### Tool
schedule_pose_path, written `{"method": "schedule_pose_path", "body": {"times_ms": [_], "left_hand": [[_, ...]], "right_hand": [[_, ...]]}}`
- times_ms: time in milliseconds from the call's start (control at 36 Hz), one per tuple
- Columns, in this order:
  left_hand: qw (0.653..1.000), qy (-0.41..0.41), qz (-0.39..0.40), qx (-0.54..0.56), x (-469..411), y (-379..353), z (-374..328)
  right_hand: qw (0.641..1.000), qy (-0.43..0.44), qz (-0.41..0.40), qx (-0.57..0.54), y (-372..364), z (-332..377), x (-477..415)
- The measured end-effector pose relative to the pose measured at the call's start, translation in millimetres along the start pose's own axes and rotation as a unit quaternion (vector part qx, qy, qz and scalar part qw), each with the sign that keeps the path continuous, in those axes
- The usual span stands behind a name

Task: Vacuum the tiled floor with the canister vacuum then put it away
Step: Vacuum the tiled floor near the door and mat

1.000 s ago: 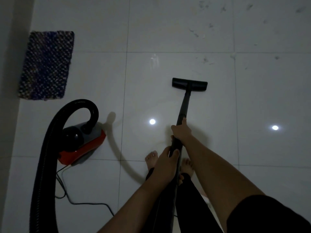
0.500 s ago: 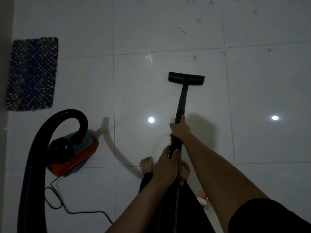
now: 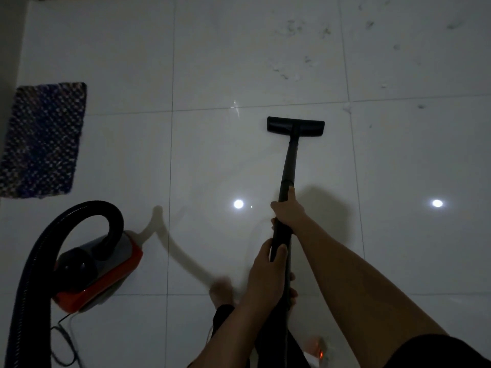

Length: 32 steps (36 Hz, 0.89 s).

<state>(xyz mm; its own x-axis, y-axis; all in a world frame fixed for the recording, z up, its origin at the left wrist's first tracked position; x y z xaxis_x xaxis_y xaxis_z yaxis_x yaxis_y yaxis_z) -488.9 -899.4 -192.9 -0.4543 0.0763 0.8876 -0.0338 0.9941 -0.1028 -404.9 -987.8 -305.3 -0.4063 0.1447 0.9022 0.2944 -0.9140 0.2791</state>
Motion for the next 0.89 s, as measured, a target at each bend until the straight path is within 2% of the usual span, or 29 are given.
{"method": "schedule_pose_path", "body": {"times_ms": [306, 472, 889], "left_hand": [[0.997, -0.016, -0.019, 0.073, -46.2, -5.2, -51.4], [0.998, -0.047, -0.032, 0.037, -91.7, -2.6, -108.4], [0.994, -0.023, -0.008, 0.108, -154.2, -27.7, -222.1]], "right_hand": [[0.999, 0.025, 0.012, 0.039, 16.8, 64.5, -42.6], [0.998, 0.034, 0.01, 0.061, 35.3, 129.0, -76.0], [0.994, 0.034, 0.014, 0.101, 86.5, 241.6, -135.5]]}}
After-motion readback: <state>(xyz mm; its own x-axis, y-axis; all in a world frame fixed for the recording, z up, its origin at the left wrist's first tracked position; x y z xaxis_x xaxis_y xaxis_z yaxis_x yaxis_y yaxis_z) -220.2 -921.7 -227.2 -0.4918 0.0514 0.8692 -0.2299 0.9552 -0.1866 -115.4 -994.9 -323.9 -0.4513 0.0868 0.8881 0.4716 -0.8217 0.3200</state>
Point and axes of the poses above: each hand's wrist, its own x-axis away from the middle knuckle, its own y-axis out of the back of the hand, z = x × y, the point moved 9 cm from there along -x, towards the middle knuckle, and after that the axes turned 15 degrees about x, right-handed, at the moved point
